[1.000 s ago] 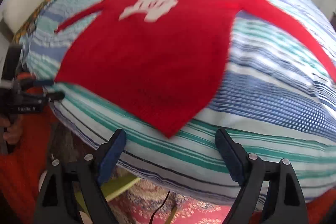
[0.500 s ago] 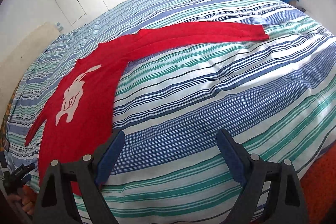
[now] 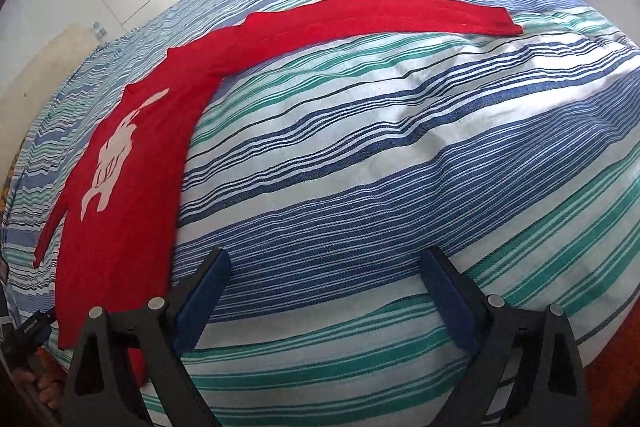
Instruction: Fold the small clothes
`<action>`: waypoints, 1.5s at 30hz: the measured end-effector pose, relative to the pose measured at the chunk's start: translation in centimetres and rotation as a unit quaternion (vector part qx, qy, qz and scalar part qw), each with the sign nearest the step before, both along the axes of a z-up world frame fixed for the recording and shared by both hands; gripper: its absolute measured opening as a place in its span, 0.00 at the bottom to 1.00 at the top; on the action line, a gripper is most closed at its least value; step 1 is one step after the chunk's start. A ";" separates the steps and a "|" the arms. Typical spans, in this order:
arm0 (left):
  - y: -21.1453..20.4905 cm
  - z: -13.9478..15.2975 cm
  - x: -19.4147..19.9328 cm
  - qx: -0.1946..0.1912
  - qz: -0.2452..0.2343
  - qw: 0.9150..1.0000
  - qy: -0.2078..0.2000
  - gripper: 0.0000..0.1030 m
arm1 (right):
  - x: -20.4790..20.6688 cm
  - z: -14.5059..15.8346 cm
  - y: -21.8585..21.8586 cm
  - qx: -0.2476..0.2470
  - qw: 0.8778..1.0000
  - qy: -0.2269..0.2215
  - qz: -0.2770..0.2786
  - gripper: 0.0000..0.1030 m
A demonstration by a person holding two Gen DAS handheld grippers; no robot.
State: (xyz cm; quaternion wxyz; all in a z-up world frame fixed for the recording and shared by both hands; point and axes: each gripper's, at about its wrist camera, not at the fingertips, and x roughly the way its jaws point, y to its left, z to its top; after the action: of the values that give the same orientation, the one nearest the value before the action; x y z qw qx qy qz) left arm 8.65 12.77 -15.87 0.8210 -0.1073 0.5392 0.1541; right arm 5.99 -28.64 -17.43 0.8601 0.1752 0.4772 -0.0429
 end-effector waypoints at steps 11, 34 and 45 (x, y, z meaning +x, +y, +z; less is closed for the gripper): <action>0.2 -0.1 -0.1 -0.010 0.005 1.000 0.006 0.96 | -0.2 0.0 0.0 -0.003 1.000 0.001 0.002 0.92; -0.2 -0.3 0.1 -0.001 0.003 1.000 0.017 0.98 | 0.0 -0.1 0.2 -0.009 1.000 0.003 0.005 0.92; -0.4 -0.3 0.2 0.004 0.002 1.000 0.019 0.98 | 0.0 -0.2 0.3 -0.011 1.000 0.004 0.006 0.93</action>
State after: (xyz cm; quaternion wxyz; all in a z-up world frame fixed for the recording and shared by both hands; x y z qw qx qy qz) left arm 8.82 12.40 -16.21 0.8107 -0.1017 0.5539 0.1600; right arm 6.01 -28.37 -17.58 0.8604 0.1626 0.4810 -0.0441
